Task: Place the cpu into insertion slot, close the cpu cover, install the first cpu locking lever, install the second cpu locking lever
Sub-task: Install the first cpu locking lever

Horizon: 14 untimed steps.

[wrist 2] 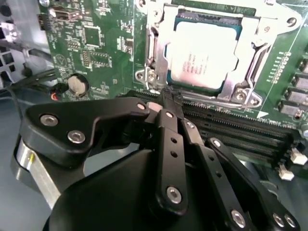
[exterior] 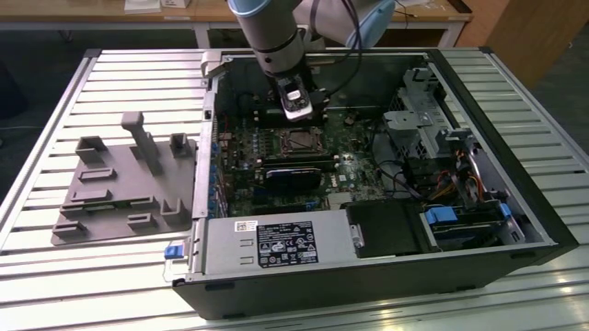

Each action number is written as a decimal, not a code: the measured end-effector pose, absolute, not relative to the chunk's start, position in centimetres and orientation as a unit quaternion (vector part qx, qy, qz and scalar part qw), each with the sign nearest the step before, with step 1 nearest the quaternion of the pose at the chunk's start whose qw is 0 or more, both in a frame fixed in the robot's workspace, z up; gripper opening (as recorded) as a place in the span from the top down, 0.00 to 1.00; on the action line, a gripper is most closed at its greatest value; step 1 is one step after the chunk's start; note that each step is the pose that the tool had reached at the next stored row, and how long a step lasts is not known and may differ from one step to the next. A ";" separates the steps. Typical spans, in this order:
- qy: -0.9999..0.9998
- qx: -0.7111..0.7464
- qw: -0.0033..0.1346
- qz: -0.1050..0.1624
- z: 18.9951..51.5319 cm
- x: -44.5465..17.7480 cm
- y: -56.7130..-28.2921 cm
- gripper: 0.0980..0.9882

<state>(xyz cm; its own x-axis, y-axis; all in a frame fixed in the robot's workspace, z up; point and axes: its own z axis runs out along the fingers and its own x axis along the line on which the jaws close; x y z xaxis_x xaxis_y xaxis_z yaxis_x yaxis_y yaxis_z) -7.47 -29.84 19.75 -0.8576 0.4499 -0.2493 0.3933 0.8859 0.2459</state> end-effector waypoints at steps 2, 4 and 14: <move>0.959 0.220 0.151 0.093 20.1 -7.5 -29.8 1.00; 0.959 0.220 0.151 0.094 20.5 -7.5 -29.8 1.00; 0.959 0.220 0.151 0.093 21.2 -7.4 -29.8 1.00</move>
<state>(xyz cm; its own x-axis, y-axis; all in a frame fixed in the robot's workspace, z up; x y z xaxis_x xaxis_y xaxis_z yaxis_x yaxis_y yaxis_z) -7.45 -29.84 21.23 -0.8576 0.4498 -0.2492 0.3933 0.8860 0.2458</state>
